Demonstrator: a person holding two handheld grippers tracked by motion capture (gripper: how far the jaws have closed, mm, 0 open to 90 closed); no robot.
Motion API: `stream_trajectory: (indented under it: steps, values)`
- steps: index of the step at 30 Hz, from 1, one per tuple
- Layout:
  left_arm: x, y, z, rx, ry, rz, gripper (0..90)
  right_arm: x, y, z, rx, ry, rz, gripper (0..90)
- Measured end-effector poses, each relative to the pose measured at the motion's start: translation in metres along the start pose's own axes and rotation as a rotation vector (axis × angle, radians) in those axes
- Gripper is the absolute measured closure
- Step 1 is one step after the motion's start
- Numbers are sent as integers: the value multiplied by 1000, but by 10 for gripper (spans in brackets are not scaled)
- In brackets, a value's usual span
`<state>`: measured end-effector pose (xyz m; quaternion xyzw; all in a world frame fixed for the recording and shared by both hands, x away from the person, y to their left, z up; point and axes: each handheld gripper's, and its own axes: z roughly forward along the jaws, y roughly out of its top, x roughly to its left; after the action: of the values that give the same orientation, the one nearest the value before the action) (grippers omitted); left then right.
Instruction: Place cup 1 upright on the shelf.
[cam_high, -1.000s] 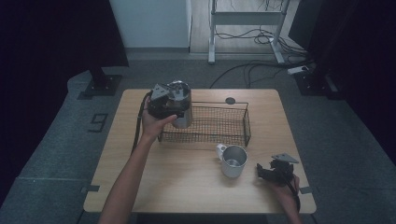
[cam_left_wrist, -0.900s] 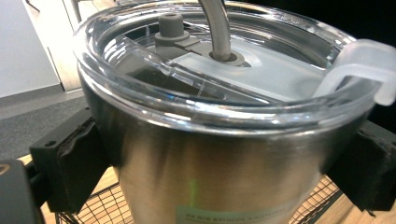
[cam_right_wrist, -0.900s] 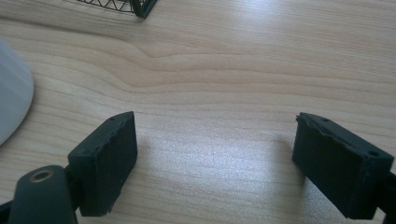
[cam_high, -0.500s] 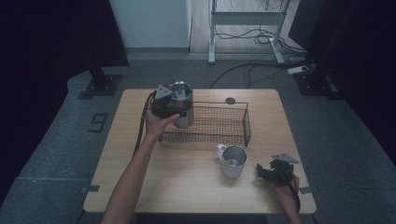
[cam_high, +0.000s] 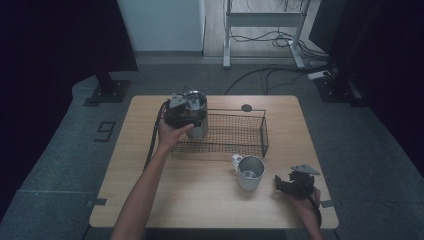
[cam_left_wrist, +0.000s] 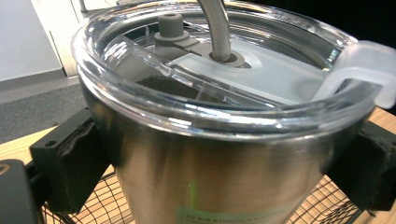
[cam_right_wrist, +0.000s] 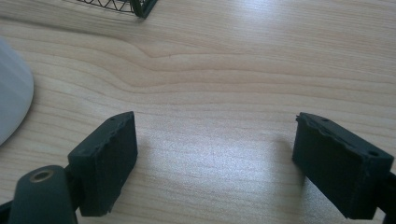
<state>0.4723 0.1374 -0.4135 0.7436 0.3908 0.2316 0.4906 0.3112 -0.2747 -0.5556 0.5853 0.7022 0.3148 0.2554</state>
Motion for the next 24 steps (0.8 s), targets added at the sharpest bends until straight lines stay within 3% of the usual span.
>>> stream_trajectory:
  steps: [24]
  values:
    - [5,-20,12,47,25,-22,43,0,0,0,2,0,-1,137]
